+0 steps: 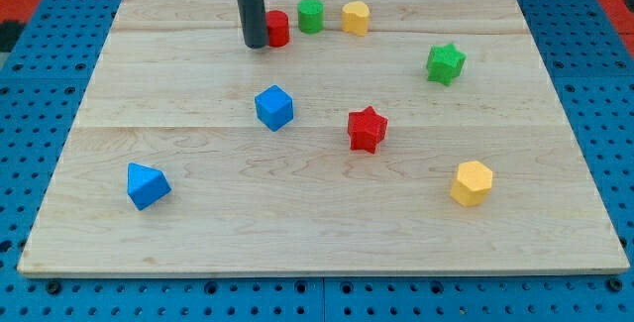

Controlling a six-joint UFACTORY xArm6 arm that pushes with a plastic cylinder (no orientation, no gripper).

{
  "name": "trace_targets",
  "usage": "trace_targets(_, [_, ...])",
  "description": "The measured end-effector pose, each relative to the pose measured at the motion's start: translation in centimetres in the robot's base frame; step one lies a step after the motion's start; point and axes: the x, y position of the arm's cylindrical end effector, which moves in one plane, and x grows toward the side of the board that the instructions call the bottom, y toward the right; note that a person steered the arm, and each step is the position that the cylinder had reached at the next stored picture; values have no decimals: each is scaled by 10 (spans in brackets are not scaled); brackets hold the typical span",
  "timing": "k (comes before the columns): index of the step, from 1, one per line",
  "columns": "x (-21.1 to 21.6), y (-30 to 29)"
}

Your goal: Form a group with red blocks and blue cube

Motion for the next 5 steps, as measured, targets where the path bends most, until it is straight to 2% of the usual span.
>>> trace_targets(1, [42, 42])
trace_targets(2, [108, 47])
trace_targets(3, [117, 24])
trace_targets(4, [143, 25])
trace_targets(5, [131, -27])
